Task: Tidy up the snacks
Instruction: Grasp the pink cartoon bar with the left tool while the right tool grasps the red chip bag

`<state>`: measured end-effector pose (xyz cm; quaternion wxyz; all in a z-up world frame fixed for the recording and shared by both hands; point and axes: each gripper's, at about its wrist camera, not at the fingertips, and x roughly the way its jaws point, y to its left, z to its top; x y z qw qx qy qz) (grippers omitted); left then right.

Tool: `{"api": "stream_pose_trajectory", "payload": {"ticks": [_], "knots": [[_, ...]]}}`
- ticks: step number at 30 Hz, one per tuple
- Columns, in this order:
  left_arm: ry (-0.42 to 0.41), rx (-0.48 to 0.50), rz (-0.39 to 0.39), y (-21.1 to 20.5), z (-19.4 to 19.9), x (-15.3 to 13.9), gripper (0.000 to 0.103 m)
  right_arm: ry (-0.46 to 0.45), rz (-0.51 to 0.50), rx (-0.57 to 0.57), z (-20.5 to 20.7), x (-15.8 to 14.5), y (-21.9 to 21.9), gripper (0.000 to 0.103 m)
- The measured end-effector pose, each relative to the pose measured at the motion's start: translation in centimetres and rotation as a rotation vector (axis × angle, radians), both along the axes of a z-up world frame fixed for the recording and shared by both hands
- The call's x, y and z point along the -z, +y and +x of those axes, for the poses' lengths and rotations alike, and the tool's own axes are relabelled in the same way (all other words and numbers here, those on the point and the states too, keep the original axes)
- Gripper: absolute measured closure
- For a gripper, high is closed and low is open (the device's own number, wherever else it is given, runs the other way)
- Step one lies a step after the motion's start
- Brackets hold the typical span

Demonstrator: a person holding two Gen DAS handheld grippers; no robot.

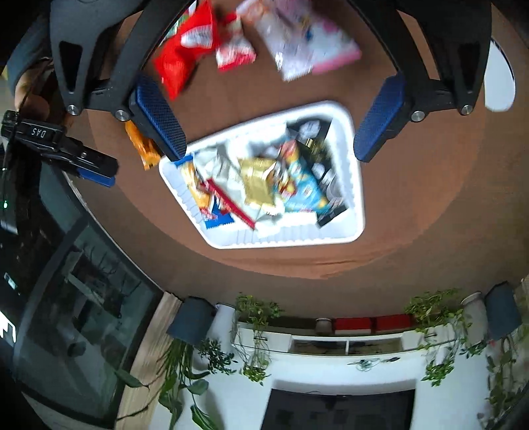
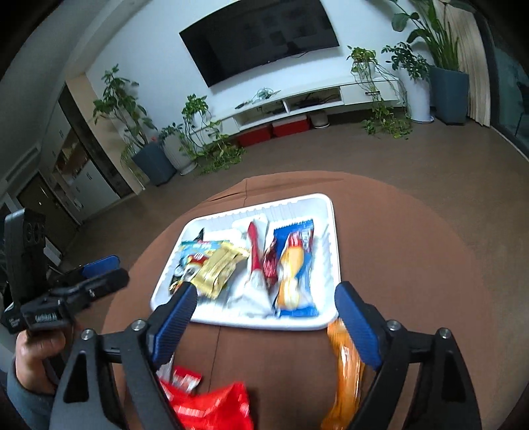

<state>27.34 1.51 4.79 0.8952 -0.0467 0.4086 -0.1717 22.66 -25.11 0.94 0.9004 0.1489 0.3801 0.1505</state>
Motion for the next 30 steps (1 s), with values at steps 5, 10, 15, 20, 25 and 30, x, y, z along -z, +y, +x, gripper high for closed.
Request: {"api": "stream_pose_trajectory", "payload": {"ticks": [5, 10, 15, 20, 25, 30], "knots": [[0.033, -0.070, 0.002, 3.0, -4.9, 2.0, 0.000, 0.002, 0.018, 0.023, -5.1, 1.2, -0.5, 0.014], [0.133, -0.148, -0.014, 5.1, -8.1, 6.2, 0.000, 0.027, 0.056, 0.059, -9.2, 3.0, -1.1, 0.014], [0.172, -0.219, -0.009, 6.2, -9.9, 9.0, 0.001, 0.057, 0.074, 0.079, -12.5, 4.8, -1.0, 0.014], [0.161, -0.222, 0.016, 6.1, -10.1, 9.7, 0.014, 0.060, 0.068, 0.094, -13.8, 5.3, -1.0, 0.014], [0.188, -0.197, 0.018, 4.8, -8.9, 10.4, 0.037, 0.039, 0.054, 0.104, -14.3, 5.1, -1.0, 0.014], [0.193, -0.197, 0.029, 4.2, -8.1, 11.3, 0.038, 0.044, 0.047, 0.098, -14.2, 5.2, -0.8, 0.015]]}}
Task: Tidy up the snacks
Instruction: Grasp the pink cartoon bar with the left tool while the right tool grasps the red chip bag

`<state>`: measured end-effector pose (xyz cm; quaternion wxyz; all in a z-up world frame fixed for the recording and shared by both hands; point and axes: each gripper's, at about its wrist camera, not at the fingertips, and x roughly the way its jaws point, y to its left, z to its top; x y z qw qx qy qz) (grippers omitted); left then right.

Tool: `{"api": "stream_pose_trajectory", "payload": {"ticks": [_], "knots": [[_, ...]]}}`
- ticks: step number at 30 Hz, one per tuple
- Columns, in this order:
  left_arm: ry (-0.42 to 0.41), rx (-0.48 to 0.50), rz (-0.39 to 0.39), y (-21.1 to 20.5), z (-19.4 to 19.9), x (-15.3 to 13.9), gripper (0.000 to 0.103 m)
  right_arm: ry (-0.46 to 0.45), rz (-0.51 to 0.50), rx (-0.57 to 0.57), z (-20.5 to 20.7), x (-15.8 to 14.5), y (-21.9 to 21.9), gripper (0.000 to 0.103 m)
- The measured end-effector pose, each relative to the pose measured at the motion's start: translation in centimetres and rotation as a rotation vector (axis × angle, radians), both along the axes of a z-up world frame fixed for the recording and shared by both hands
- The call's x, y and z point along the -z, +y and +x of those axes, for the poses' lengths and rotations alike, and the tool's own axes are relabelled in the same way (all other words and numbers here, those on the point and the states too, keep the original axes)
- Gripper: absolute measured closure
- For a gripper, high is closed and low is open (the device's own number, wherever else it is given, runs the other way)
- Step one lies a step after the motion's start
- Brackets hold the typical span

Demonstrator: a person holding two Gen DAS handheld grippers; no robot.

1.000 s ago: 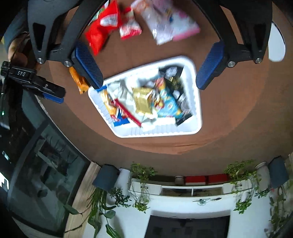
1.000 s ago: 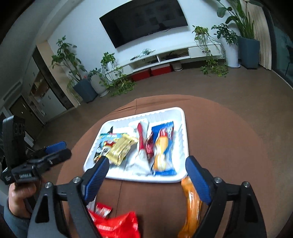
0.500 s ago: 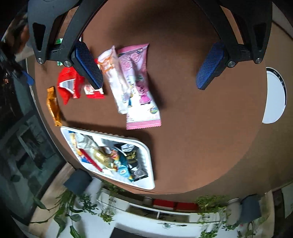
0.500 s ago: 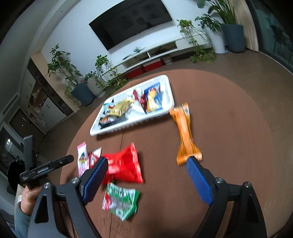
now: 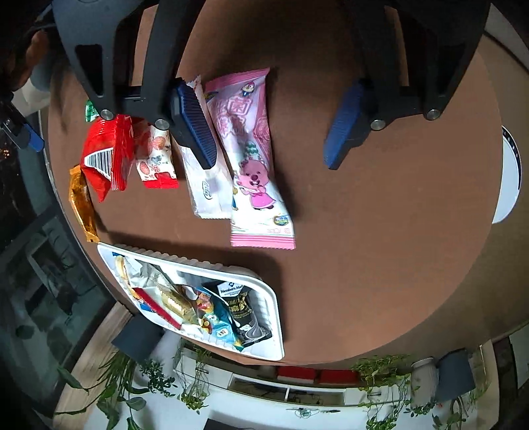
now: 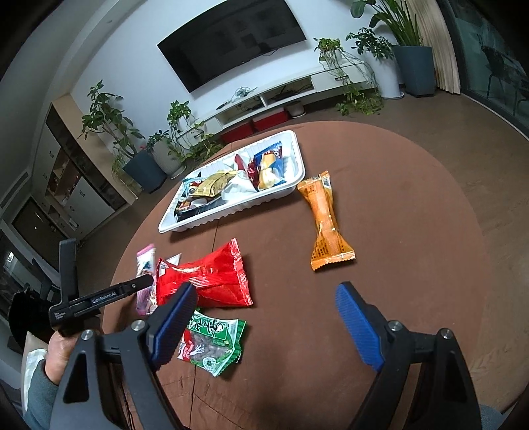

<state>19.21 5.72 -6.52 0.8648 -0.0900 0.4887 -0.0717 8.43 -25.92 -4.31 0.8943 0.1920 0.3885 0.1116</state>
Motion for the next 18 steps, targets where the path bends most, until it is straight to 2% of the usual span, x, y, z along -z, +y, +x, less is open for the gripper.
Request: {"api": "stream_pose_trajectory", "payload": {"ticks": [3, 9, 11, 13, 16, 18], "knots": [[-0.001, 0.018, 0.015, -0.5, 0.5, 0.1, 0.046, 0.002, -0.007, -0.006, 0.0, 0.1, 0.2, 0.016], [0.003, 0.057, 0.073, -1.6, 1.2, 0.1, 0.053, 0.003, -0.024, -0.032, 0.2, 0.2, 0.8, 0.016], [0.001, 0.080, 0.092, -2.1, 1.3, 0.2, 0.066, 0.002, -0.032, -0.048, 0.2, 0.2, 1.1, 0.016], [0.000, 0.102, 0.094, -2.4, 1.3, 0.2, 0.073, 0.002, -0.041, -0.067, 0.4, 0.1, 1.4, 0.016], [0.001, 0.137, 0.104, -2.8, 1.2, 0.2, 0.078, -0.001, -0.072, -0.117, 0.7, -0.1, 2.2, 0.016], [0.006, 0.152, 0.102, -2.7, 1.1, 0.2, 0.078, -0.020, -0.131, -0.191, 1.2, -0.6, 3.3, 0.016]]}}
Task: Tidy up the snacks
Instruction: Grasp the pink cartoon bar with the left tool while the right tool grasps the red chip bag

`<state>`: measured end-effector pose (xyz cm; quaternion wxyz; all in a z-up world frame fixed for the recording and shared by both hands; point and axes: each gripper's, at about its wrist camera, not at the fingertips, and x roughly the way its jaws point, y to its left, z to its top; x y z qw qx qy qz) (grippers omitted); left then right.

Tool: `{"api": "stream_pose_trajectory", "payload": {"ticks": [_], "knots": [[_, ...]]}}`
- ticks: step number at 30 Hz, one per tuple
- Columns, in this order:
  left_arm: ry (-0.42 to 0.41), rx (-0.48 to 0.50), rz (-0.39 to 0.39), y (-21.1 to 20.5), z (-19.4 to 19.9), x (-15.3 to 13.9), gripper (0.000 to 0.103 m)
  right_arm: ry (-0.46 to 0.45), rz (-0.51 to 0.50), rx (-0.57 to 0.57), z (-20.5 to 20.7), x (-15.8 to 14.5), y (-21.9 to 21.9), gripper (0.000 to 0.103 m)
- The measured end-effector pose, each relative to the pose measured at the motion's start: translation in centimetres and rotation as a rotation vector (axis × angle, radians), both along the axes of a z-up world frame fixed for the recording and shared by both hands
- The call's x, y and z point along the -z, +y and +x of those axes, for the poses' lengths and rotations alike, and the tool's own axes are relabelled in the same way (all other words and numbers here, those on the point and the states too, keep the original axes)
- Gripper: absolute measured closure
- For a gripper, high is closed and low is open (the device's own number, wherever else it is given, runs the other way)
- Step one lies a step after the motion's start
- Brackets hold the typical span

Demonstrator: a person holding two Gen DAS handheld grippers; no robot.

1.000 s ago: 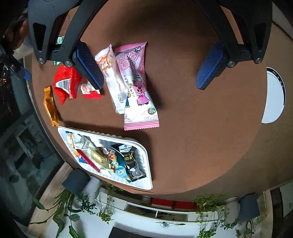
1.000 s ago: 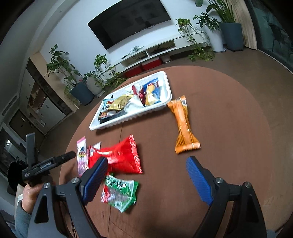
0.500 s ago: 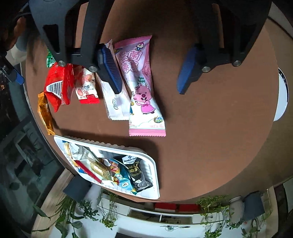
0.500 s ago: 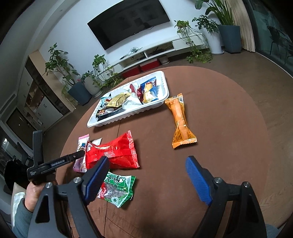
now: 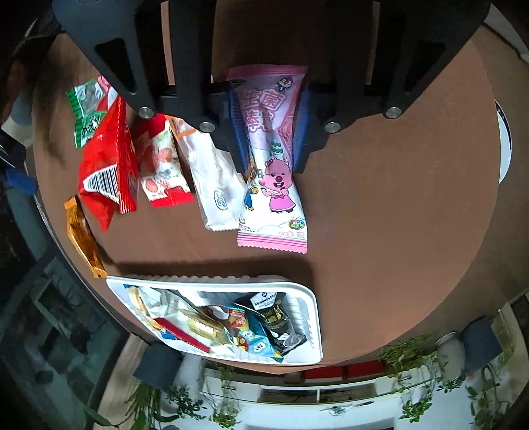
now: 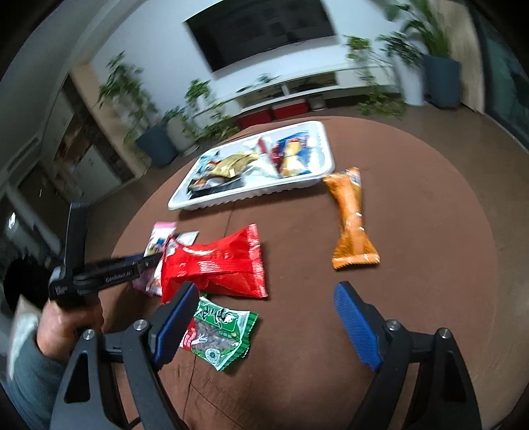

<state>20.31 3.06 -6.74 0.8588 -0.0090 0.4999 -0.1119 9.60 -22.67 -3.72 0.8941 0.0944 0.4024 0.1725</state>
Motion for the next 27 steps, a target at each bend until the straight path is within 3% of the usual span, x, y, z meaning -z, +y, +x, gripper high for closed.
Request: {"api": "stream_pose_trajectory", "payload": {"ticks": [12, 19, 27], "knots": [[0.024, 0.003, -0.037, 2.5, -2.6, 0.0, 0.082, -0.110, -0.427, -0.576, 3.5, -1.2, 7.4, 0.020], [0.029, 0.001, -0.068, 3.2, -3.9, 0.1, 0.082, -0.093, -0.563, -0.789, 5.8, -0.3, 10.1, 0.023], [0.027, 0.013, -0.073, 3.2, -3.9, 0.0, 0.082, -0.017, -0.620, -0.969, 7.0, 1.6, 13.0, 0.025]]}}
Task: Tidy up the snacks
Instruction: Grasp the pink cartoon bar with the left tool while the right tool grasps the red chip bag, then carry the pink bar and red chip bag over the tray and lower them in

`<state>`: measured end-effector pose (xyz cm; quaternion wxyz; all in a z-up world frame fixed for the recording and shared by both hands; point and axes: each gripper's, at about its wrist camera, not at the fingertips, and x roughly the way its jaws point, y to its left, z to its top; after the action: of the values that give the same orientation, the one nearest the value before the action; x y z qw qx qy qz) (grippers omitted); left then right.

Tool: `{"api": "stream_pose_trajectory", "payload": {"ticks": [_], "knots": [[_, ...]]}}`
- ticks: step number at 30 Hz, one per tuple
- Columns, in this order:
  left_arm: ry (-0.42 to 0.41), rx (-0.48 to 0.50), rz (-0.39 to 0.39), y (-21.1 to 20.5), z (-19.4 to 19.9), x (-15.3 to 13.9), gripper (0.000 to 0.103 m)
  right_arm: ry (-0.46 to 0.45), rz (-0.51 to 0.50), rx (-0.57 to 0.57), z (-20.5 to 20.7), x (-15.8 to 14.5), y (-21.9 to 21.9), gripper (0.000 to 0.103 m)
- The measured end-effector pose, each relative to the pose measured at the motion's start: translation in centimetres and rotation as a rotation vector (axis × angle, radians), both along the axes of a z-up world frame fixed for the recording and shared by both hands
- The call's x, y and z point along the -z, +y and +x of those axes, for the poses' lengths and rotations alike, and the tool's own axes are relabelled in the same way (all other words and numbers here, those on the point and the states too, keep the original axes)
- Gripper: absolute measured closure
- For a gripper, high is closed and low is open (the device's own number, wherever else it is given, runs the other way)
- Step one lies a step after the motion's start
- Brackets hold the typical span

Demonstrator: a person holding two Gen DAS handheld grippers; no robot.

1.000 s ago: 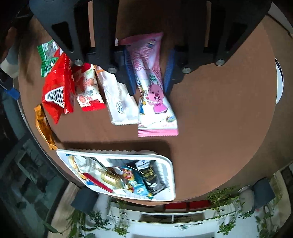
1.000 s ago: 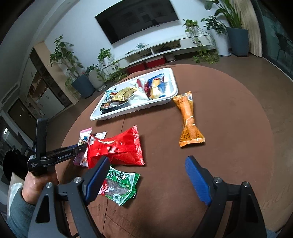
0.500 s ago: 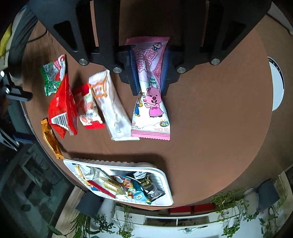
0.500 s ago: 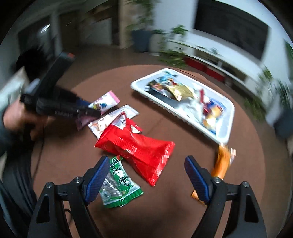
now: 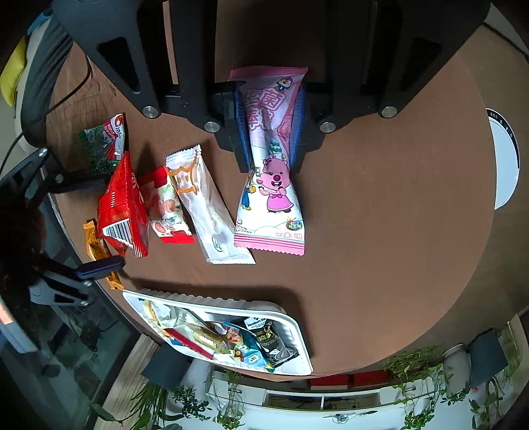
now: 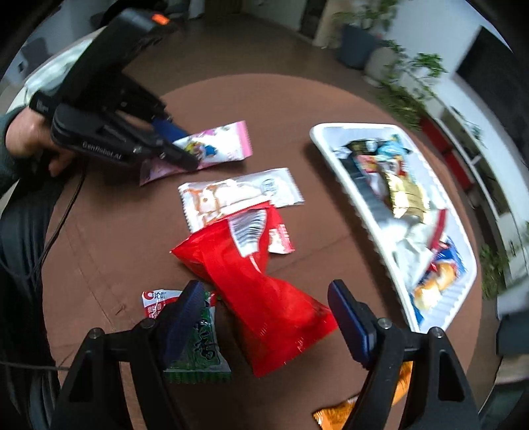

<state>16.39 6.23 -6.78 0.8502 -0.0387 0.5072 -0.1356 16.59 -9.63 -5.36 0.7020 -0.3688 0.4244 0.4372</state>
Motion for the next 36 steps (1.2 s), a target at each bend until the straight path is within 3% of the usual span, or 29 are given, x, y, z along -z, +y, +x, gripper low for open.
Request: {"api": "stream_pose_trajectory", "payload": {"ticks": [11, 19, 24, 36], "knots": [[-0.002, 0.009, 0.000, 0.0, 0.1, -0.1, 0.082, 0.122, -0.053, 0.011, 2.0, 2.6, 0.6, 0.052], [-0.010, 0.011, -0.009, -0.2, -0.1, -0.1, 0.082, 0.195, 0.052, 0.081, 1.4, 2.8, -1.5, 0.063], [-0.012, 0.010, -0.024, -0.2, -0.3, -0.1, 0.082, 0.202, 0.135, 0.164, 0.5, 2.7, -4.4, 0.066], [-0.026, 0.001, -0.075, -0.4, -1.3, -0.6, 0.083, 0.211, 0.489, 0.506, -0.7, 1.6, -10.7, 0.066]]}}
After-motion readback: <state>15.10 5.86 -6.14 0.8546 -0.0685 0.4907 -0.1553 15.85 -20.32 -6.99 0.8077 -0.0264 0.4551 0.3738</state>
